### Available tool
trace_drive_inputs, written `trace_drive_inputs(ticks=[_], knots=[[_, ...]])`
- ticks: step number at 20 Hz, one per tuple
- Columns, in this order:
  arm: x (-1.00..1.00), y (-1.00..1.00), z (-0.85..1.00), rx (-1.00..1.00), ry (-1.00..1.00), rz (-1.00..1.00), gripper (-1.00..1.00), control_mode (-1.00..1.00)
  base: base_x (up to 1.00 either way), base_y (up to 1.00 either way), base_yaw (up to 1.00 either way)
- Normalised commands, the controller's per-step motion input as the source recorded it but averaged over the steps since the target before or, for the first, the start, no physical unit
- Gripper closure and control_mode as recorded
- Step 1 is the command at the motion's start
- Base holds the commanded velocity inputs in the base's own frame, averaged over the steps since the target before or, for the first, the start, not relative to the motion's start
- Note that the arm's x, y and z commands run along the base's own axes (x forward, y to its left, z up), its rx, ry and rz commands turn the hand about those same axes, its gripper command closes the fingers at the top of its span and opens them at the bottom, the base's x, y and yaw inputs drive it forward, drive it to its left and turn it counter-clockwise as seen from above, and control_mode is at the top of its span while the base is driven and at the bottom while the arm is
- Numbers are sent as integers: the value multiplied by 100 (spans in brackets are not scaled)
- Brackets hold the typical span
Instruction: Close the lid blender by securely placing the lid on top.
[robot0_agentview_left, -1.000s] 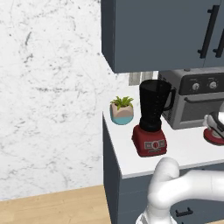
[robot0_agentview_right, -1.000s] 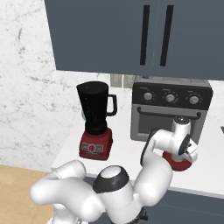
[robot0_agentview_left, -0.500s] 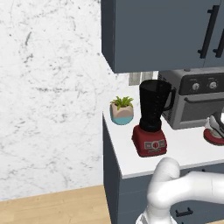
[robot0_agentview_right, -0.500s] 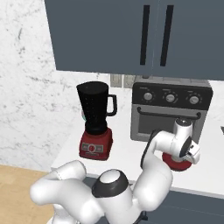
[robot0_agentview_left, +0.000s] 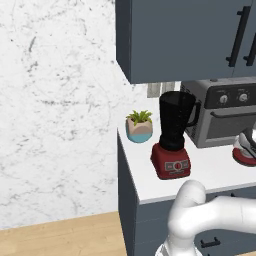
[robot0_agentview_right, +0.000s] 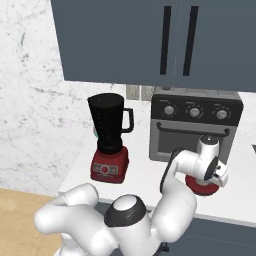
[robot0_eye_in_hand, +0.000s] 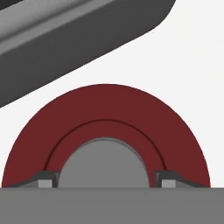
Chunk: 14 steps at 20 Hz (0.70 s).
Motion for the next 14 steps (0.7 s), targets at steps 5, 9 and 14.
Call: trace_drive_inputs(ticks=[5, 9, 14], knots=[[-36, 29, -48, -1, 2, 5, 100, -100, 0, 0, 0], [-15, 31, -16, -2, 9, 3, 100, -100, 0, 0, 0], [0, 26, 15, 0, 8, -1, 100, -100, 0, 0, 0]])
